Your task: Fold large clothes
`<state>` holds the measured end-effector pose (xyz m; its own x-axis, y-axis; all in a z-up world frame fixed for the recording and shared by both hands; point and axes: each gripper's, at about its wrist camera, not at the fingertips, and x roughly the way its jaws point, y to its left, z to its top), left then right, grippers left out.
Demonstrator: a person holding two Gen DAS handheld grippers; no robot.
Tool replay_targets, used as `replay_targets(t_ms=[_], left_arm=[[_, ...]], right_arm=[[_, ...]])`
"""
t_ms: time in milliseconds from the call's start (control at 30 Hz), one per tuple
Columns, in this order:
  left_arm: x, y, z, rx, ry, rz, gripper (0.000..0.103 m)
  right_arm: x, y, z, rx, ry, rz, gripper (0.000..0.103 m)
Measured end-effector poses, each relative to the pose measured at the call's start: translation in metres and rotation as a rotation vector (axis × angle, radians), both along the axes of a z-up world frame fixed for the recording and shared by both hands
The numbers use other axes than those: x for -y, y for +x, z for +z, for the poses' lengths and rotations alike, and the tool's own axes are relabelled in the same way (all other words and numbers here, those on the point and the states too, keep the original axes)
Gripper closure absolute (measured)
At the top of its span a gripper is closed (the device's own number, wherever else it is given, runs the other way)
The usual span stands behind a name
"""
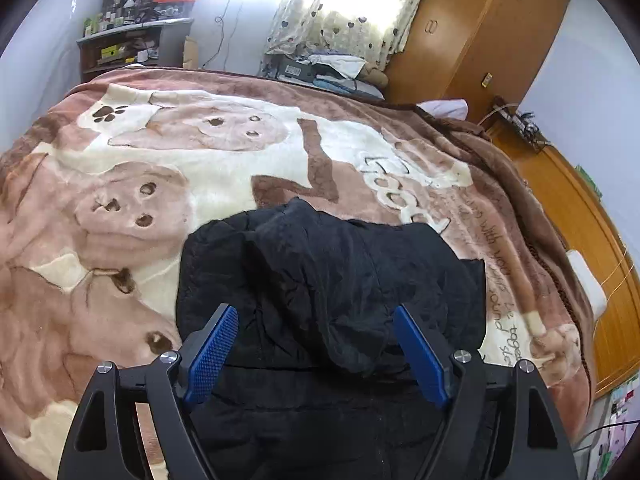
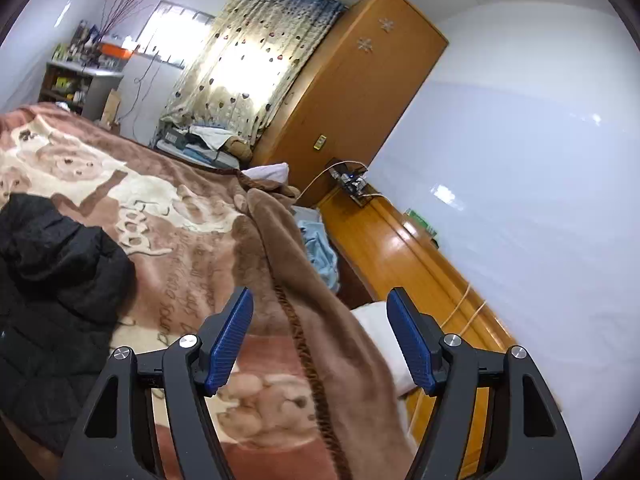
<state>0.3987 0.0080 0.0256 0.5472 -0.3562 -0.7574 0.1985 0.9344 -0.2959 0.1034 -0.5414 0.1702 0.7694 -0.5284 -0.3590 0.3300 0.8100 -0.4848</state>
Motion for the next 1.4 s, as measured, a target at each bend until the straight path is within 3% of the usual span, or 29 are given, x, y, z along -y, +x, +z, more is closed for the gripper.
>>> replay_targets(t_ms=[133,267,400,633,733,800,867,1133,1233,1400], left_arm=[[0.016,0.007,-0.018,-0.032,0.015,0.015,0.023],[0.033,0.022,-0.034,-0.029,0.085,0.007,0.023],[0.048,0.039,-0.048,0.000,0.165,0.002,0.023],[0.044,0.083,-0.078,-0.016,0.192,0.044,0.023],[0.029,0.103,-0.102,-0.071,0.199,0.087,0.022],[0.012,0.117,-0.124,-0.142,0.134,0.126,0.021],[-0.004,0.123,-0.143,-0.176,0.040,0.149,0.018],[-0.001,0.116,-0.153,-0.131,0.079,0.144,0.014],[-0.008,0.111,-0.139,-0.148,0.040,0.181,0.014],[-0.005,0.089,-0.098,-0.026,0.071,0.189,0.014]], right_arm=[[-0.003,0.049,-0.073,-0.024,0.233,0.048,0.033],[-0.051,0.126,-0.177,-0.111,0.443,0.154,0.033],[-0.117,0.189,-0.225,-0.128,0.598,0.311,0.033],[-0.231,0.274,-0.263,-0.150,0.619,0.578,0.033],[-0.266,0.294,-0.294,-0.248,0.614,0.681,0.033],[-0.288,0.301,-0.324,-0.336,0.491,0.684,0.033],[-0.294,0.298,-0.349,-0.359,0.438,0.679,0.033],[-0.294,0.293,-0.366,-0.397,0.414,0.665,0.033],[-0.283,0.286,-0.340,-0.409,0.476,0.646,0.033],[-0.234,0.262,-0.278,-0.145,0.612,0.608,0.033]])
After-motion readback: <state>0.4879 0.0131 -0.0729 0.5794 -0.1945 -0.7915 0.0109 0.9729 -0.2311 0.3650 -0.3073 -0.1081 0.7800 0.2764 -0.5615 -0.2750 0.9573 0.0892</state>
